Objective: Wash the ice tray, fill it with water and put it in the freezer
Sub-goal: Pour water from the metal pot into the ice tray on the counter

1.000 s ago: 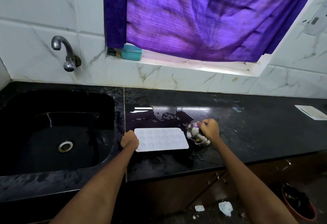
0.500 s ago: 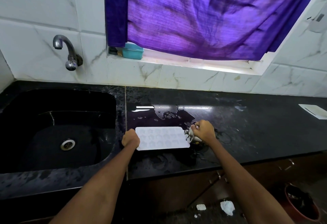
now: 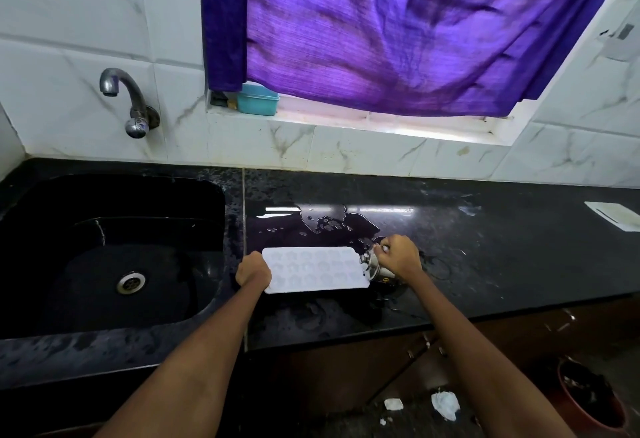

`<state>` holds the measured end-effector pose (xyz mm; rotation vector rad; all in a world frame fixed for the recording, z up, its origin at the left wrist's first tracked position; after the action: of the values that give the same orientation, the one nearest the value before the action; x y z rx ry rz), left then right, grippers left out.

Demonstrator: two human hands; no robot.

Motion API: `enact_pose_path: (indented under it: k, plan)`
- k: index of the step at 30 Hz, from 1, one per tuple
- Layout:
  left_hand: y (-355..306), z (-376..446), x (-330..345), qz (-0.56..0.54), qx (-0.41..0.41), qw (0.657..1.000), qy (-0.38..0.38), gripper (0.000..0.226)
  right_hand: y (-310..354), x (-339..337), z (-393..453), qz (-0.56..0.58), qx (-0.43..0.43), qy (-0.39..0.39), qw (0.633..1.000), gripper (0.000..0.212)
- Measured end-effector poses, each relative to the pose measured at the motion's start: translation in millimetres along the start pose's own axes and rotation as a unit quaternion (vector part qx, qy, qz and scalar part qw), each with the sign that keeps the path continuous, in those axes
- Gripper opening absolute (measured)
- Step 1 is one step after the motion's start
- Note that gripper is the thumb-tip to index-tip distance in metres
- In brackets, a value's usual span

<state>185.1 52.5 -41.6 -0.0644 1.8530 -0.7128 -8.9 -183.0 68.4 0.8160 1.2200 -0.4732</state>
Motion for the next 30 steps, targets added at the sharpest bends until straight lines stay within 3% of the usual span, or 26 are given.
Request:
enact_pose_path:
  k: [7,11,14,19,21,24,30]
  plan:
    - [-1,-2,0,0.006,-0.003,1.000,-0.003,0.031,-3,-4,2,0.032,-0.009,-0.008,0.999,0.055]
    - [0,-2,0,0.007,-0.005,1.000,-0.003,0.029,-21,-7,7,0.119,0.027,-0.019,0.992,0.055]
    - [1,-2,1,0.007,-0.010,1.000,0.001,0.029,-46,-8,12,0.222,0.098,-0.031,0.970,0.052]
    - [1,-1,0,-0.007,-0.024,1.000,-0.001,0.032,-86,4,18,0.373,0.245,-0.060,0.893,0.033]
    - [2,0,1,-0.015,-0.032,0.999,-0.002,0.033,-88,10,21,0.394,0.263,-0.060,0.879,0.025]
    - [3,-1,1,-0.027,-0.047,0.999,-0.002,0.034,-90,22,26,0.392,0.269,-0.053,0.878,0.035]
    - [6,-1,2,-0.034,-0.075,0.997,0.001,0.038,-97,45,33,0.420,0.312,-0.068,0.849,0.027]
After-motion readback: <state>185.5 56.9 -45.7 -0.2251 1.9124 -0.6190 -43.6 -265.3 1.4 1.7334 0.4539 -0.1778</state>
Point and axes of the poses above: each hand's wrist, its own z-axis towards the middle knuckle, its own x-axis out of the palm, y = z × x, the point moved 8 cm from there along z, towards the middle knuckle, and after that the axes turned 8 degrees about x, right-handed, at the moved point
